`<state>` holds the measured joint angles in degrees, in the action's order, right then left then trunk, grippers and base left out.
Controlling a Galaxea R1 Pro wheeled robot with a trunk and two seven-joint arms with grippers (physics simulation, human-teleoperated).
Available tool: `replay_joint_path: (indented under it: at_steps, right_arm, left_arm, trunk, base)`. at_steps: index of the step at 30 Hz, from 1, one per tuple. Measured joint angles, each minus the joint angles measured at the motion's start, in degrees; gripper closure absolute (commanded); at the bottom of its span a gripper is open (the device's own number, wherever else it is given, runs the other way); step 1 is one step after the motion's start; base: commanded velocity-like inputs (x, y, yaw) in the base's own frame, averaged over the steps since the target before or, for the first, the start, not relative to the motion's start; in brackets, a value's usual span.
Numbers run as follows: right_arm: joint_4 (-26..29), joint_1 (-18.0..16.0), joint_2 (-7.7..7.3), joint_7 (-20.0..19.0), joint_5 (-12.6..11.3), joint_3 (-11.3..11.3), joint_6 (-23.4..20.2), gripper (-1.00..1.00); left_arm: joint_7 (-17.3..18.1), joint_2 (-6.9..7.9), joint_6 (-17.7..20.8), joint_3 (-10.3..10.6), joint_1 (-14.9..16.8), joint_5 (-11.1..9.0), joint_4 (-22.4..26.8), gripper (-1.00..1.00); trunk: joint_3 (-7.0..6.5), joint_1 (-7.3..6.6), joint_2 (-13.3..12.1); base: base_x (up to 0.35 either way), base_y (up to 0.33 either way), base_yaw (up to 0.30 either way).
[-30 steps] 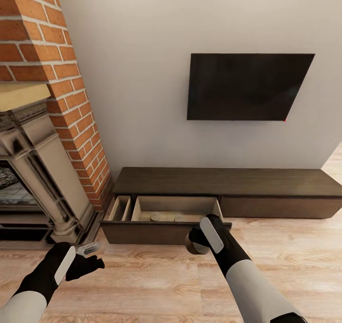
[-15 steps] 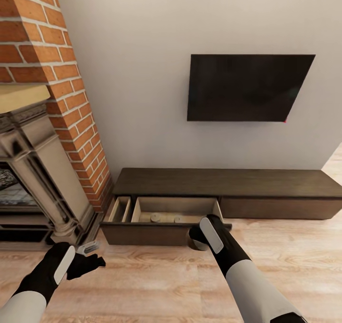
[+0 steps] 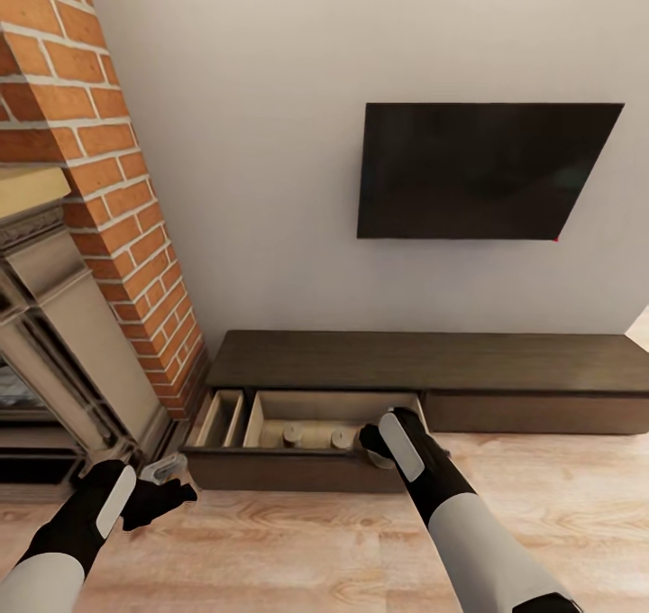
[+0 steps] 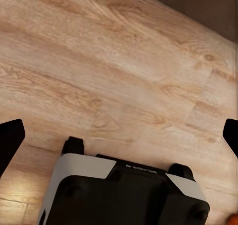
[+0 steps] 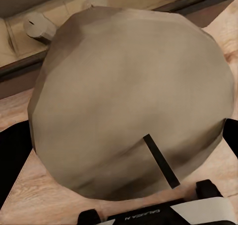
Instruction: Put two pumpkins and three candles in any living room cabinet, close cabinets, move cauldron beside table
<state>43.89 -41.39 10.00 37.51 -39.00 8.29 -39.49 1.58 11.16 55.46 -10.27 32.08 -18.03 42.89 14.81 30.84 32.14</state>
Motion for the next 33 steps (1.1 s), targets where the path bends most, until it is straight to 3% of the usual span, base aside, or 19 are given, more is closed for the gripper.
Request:
replay_joint_path:
  at_steps: [5, 8, 9, 11, 12, 14, 16, 20, 33]
  right_arm:
    - [-0.08, 0.00, 0.00, -0.03, -0.73, -0.52, -0.57, 1.00]
    - [-0.15, 0.00, 0.00, 0.01, -0.99, -1.46, -1.77, 1.00]
    - [-0.16, 0.01, -0.01, 0.01, -0.82, -3.06, -3.16, 1.00]
    - [-0.16, 0.00, -0.01, -0.04, -0.94, -4.97, -3.81, 1.00]
    - [-0.18, 0.00, -0.01, -0.13, -0.91, -6.15, -4.10, 1.00]
    - [-0.19, -0.01, -0.48, -0.95, -0.92, -7.10, -4.22, 1.00]
    - [-0.19, -0.01, -1.84, -3.21, -0.82, -7.54, -4.35, 1.00]
    - [-0.27, 0.00, -2.52, -5.63, -0.99, -7.72, -4.53, 1.00]
    - [-4.08, -0.07, -2.53, -5.45, -0.22, -7.51, -4.63, 1.00]
  left_arm:
    - [0.23, 0.03, 0.15, -0.04, 0.00, -0.05, 0.04, -1.00]
    - [5.36, 0.74, 0.94, -1.07, 0.00, -1.03, 0.08, -1.00]
    - [13.93, 2.83, 1.97, -2.62, 0.02, -2.08, 0.04, -1.00]
    - [24.61, 5.43, 2.69, -3.48, 0.01, -2.71, -0.08, -1.00]
    - [32.86, 6.61, 2.89, -3.80, -0.03, -2.72, -0.28, -1.00]
    - [41.89, 7.56, 2.90, -4.00, -0.16, -2.46, -0.46, -1.00]
    - [47.41, 8.09, 2.82, -4.10, -0.34, -2.22, -0.56, -1.00]
    - [50.16, 8.32, 2.74, -4.13, -0.42, -2.21, -0.60, -1.00]
    - [50.62, 8.35, 2.72, -4.05, -0.44, -2.20, -0.61, -1.00]
  trunk:
    - [0.00, 0.00, 0.00]
    - [0.00, 0.00, 0.00]
    - [0.00, 0.00, 0.00]
    - [0.00, 0.00, 0.00]
    - [0.00, 0.00, 0.00]
    - [0.00, 0.00, 0.00]
    - [0.00, 0.00, 0.00]
    - [0.00, 0.00, 0.00]
    - [0.00, 0.00, 0.00]
  base:
    - [0.274, 0.000, 0.000]
    - [0.263, 0.000, 0.000]
    - [0.259, 0.000, 0.000]
    - [0.258, 0.000, 0.000]
    - [0.257, 0.000, 0.000]
    - [0.257, 0.000, 0.000]
    - [0.262, 0.000, 0.000]
    - [0.295, 0.000, 0.000]
    - [0.286, -0.032, 0.000]
